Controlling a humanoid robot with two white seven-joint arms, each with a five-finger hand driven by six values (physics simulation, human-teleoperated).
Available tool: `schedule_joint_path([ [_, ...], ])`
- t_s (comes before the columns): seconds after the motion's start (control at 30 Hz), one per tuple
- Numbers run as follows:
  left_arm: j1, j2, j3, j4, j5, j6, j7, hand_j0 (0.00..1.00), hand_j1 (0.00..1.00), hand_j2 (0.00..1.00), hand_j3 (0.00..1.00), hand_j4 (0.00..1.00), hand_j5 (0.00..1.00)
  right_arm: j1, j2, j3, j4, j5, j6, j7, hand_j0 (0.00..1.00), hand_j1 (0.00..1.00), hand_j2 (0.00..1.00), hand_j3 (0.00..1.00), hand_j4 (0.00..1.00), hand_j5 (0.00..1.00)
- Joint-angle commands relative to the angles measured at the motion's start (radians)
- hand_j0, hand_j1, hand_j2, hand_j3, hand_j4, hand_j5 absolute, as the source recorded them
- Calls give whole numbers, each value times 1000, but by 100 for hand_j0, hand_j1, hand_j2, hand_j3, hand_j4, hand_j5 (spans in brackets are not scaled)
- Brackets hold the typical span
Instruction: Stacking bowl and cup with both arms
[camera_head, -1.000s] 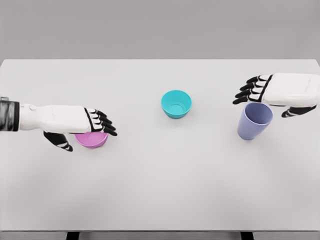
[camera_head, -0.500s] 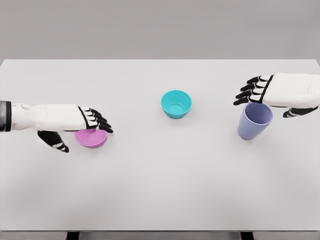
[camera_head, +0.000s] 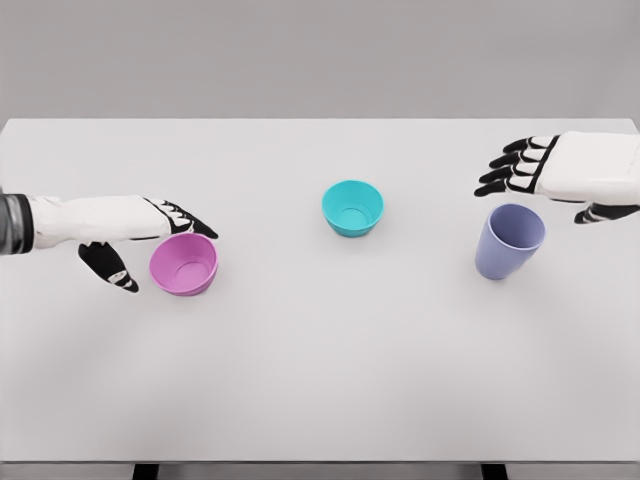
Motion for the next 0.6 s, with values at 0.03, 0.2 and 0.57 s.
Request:
schedule_joint_path([
  [0.03,-2,-13,-5,7,-4,22,0,99,99,99,99,99,99,-2,0,15,0,-4,3,0,100,100,100,100,100,100],
  [0.2,0,-49,-17,20,-21,25,0,99,99,99,99,99,99,-2,-2,16,0,-4,3,0,100,100,100,100,100,100],
  [0.57,0,-98,-39,69,-48,25,0,99,99,99,99,99,99,-2,-2,21,0,-4,3,0,100,100,100,100,100,100],
])
